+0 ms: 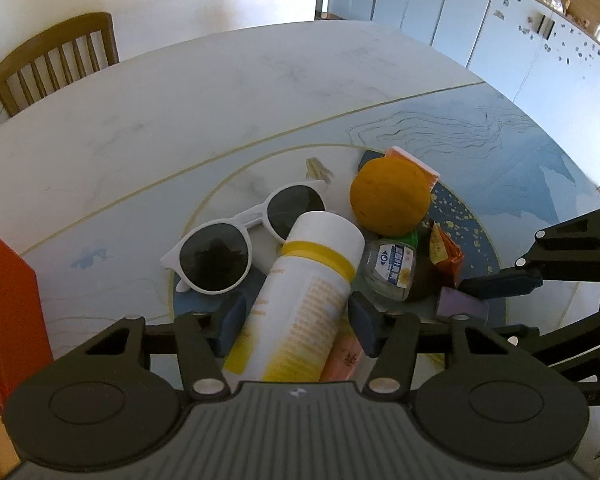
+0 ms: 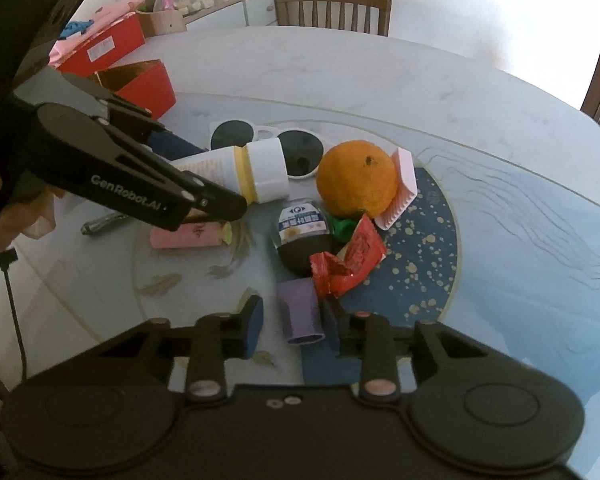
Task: Organize rigid objects
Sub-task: 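Grasp the white-and-yellow pill bottle with the left tool while the right tool grasps the purple block, then carry the pill bottle with the left tool while the right tool carries the purple block to the tin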
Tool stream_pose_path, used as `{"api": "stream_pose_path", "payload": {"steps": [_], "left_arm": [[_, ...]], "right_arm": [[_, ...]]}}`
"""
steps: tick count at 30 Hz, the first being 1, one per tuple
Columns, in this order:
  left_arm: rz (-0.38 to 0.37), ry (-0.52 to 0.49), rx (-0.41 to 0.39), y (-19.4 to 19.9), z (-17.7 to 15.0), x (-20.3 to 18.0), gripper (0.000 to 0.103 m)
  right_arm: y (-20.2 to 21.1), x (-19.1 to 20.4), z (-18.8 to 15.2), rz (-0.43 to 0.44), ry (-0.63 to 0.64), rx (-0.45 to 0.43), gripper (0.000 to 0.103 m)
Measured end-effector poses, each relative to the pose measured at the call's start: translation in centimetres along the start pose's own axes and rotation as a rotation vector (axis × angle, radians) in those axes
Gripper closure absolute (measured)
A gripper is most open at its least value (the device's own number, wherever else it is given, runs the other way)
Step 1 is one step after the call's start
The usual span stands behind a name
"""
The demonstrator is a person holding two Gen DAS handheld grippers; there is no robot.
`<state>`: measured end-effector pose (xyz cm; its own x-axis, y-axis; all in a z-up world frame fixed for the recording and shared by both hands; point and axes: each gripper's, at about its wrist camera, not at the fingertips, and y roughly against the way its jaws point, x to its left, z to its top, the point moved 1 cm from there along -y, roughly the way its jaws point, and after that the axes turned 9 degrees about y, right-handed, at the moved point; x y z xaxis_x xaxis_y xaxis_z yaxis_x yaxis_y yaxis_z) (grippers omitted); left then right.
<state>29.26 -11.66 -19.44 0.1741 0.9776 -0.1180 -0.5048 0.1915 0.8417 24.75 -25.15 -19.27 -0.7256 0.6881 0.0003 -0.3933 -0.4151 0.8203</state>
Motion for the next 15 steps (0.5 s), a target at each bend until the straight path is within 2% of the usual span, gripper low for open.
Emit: {"api": "stream_pose_path", "payload": {"steps": [2,8,15], "left_arm": [[0.014,-0.016,-0.004,0.1,-0.1,-0.3,0.052],[0.041,-0.006,-0.024,0.6,-0.4,-0.5,0.059],[0.051,0.047,-0.027,1.9,-0.9,0.8,0.059]], "right_arm": [[-0.1,0.4,0.0,-0.024,0.015,0.004,0.082],[0.3,0.7,-0.3,-0.039,-0.003,-0.004,0.083],[1.6,1.4,0.2,-0.039,-0.039,-0.046,0.083]]}}
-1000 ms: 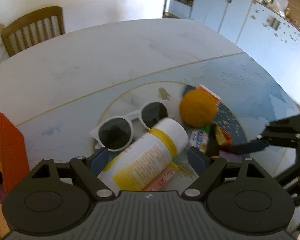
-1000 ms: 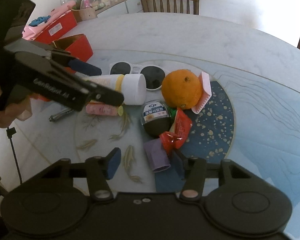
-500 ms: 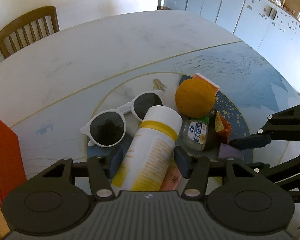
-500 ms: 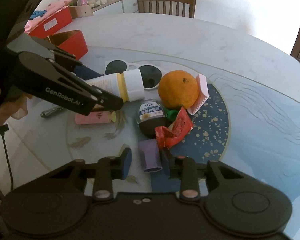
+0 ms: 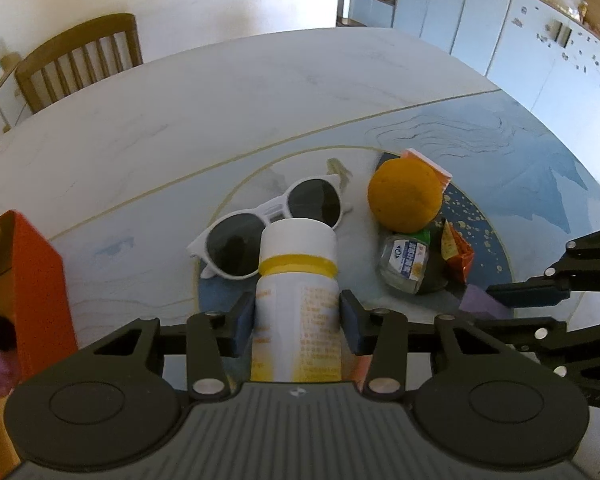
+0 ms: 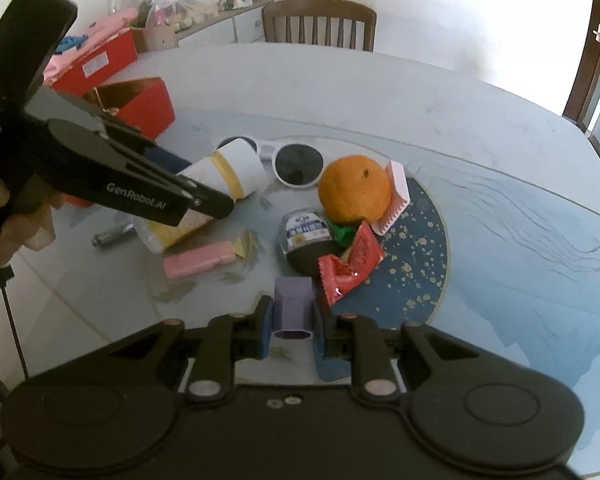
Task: Organize rigid objects
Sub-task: 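Carry the pill bottle with the left tool while the right tool carries the purple block to the tin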
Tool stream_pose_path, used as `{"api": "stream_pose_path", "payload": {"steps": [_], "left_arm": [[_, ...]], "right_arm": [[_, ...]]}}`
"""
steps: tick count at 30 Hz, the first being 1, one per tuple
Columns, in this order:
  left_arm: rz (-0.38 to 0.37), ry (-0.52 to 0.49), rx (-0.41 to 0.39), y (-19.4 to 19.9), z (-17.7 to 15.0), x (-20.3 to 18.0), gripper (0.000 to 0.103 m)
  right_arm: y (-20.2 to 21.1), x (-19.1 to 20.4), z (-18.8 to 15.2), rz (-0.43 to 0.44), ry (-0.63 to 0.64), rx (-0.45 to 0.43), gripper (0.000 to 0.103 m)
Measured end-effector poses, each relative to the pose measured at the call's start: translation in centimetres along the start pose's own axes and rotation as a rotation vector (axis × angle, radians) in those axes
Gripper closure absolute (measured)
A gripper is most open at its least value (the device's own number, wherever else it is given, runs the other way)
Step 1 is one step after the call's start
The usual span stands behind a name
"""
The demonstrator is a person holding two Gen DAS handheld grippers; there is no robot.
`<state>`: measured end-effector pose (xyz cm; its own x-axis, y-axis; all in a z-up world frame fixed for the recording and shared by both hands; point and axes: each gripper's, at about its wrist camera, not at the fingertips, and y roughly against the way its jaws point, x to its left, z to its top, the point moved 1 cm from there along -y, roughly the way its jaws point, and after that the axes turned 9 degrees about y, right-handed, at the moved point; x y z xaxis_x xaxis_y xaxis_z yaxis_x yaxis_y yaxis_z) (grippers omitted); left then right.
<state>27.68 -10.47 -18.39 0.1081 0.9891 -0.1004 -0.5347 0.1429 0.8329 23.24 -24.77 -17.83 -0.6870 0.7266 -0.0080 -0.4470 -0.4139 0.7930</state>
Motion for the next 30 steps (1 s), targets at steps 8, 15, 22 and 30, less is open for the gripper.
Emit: {"api": "stream_pose_path", "payload": {"steps": [8,15,22,30], "left_arm": [[-0.013,0.081,-0.028,3.1,-0.4,1.8,0.059],[-0.012,0.130,-0.049,5.8,-0.8,3.5,0.059],[0.001,0.194,-0.054,8.7,-1.1,6.0,0.059],[0.019,0.266,-0.078,11.8,-1.7,9.9,0.059]], "right_arm": [[1.8,1.1,1.2,0.005,-0.035,-0.048,0.083],[3.1,2.9,2.8,0.013,-0.030,-0.086,0.083],[4.1,4.8,5.0,0.025,-0.016,-0.129,0.083],[4.0,6.9,8.5,0.075,-0.002,-0.169,0.083]]}}
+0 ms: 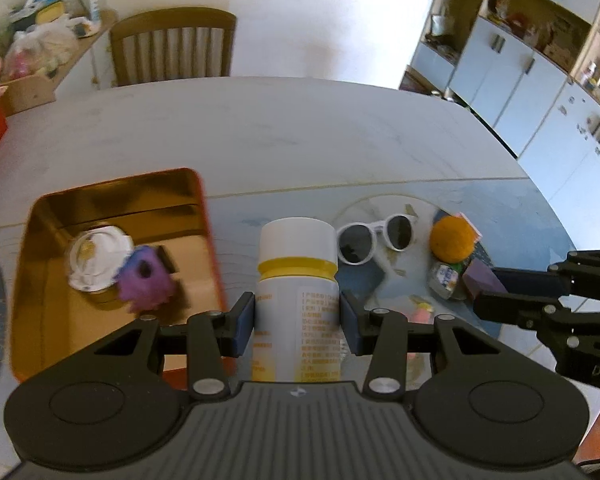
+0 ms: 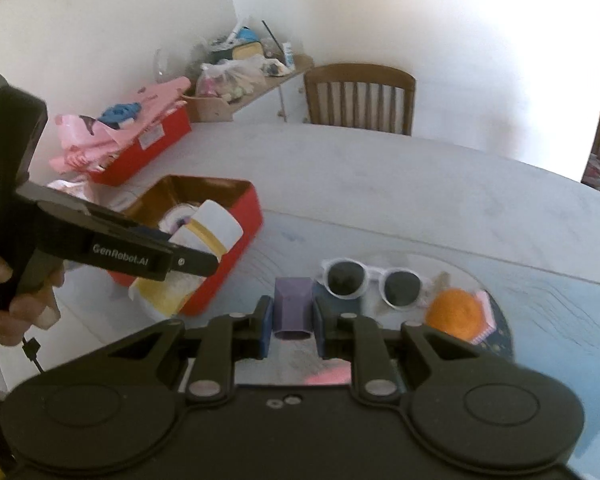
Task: Organize rigid objects
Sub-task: 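Carry the pill bottle with the left tool while the right tool carries the purple block to the tin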
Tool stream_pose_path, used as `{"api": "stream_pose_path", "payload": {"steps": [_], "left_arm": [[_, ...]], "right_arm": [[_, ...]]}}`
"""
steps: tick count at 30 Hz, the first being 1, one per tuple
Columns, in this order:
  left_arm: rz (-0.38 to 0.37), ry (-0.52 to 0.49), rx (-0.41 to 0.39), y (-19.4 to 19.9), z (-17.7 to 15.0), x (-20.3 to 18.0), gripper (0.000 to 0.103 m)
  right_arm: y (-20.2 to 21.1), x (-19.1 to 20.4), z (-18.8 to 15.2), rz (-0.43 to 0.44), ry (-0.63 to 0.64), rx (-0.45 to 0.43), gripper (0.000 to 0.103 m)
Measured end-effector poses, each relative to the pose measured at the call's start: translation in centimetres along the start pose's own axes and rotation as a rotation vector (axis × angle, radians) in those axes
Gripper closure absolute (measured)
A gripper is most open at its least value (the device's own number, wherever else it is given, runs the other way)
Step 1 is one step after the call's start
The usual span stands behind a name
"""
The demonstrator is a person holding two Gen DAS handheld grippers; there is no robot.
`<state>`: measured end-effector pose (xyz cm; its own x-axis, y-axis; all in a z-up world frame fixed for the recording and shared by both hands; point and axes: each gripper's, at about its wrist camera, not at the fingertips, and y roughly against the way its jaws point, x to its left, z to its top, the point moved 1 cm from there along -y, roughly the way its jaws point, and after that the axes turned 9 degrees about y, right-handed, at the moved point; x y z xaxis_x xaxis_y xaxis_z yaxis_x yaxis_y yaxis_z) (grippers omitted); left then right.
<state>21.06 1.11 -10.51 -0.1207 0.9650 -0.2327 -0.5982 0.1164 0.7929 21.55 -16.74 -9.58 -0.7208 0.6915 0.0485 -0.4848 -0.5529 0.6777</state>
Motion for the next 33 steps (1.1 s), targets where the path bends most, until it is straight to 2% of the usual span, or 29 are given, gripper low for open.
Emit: {"api": "stream_pose_path", "payload": {"steps": [16,23,33], "left_arm": [[0.093,0.096,-0.045,3.0,1.4,9.0,0.059],[0.145,0.112,-0.029,2.3,1.7,12.7,0.059],[0.143,0.143,0.003,-0.5,2.8,15.6,0.059]], "right_arm": [[-5.2,5.6,6.1,0.063,0.115,-0.019,0.083],[-9.0,7.4,8.3,0.050,0.137,0.000,0.083],[-15.7,9.1,11.0,0.014,0.175,0.073,0.083]]}}
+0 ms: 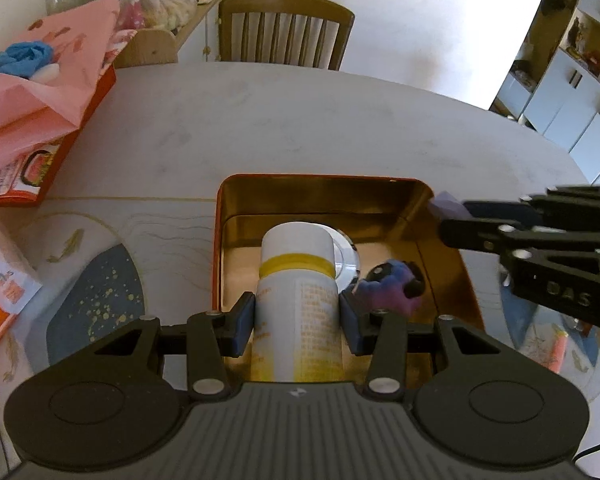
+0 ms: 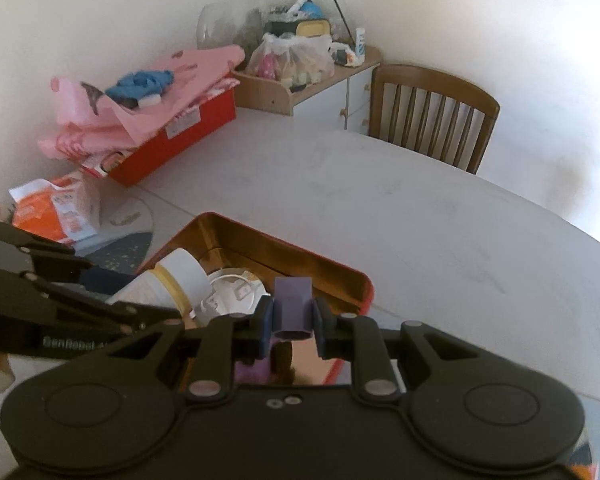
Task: Organize rigid objects
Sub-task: 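Carry the pill bottle with the left tool while the right tool carries the purple block to the tin, then open the left tool to set the bottle in the tin while the right tool releases the block there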
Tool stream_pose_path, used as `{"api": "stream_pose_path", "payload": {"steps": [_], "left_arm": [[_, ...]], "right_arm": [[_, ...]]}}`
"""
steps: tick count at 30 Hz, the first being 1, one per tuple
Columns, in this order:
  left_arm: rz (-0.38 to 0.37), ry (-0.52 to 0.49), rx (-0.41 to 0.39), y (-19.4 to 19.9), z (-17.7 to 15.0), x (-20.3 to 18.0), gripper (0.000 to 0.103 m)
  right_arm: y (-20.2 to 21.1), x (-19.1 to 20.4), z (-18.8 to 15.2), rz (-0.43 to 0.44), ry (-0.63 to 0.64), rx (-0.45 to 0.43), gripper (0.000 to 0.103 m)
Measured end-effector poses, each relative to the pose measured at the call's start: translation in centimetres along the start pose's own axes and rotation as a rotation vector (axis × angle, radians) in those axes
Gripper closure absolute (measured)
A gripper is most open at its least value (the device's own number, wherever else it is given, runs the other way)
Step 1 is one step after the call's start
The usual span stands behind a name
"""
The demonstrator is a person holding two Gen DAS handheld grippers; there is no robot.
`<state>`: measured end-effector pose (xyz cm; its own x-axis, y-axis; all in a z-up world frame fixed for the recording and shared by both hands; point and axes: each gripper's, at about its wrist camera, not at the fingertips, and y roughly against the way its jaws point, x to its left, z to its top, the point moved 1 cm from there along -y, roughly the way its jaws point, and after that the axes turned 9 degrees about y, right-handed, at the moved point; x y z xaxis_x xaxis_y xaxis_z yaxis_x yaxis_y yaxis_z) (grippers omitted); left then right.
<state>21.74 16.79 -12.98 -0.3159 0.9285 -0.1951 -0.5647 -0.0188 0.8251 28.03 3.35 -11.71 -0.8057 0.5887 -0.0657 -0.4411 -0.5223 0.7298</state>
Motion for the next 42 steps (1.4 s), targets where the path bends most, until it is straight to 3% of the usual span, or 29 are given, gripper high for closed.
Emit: {"api": "stream_pose_path", "payload": {"steps": [9,21,42], "left_arm": [[-0.002,-0.023,0.032,-1.8,-0.3,0.1,0.059],[-0.006,-0.035,0.024,-2.3,0.0,-0.1,0.059],[0.008,-0.048,0.010,-1.5,-0.1,-0.6,0.056]], "right_arm": [[-5.1,0.5,0.4,-0.028,0.024,0.100,0.083],[-7.5,0.5,-0.2,-0.022,0.014,0.162,0.082],[-2.7,-1.1,-1.3,0.050,-0.122,0.082,0.058]]}}
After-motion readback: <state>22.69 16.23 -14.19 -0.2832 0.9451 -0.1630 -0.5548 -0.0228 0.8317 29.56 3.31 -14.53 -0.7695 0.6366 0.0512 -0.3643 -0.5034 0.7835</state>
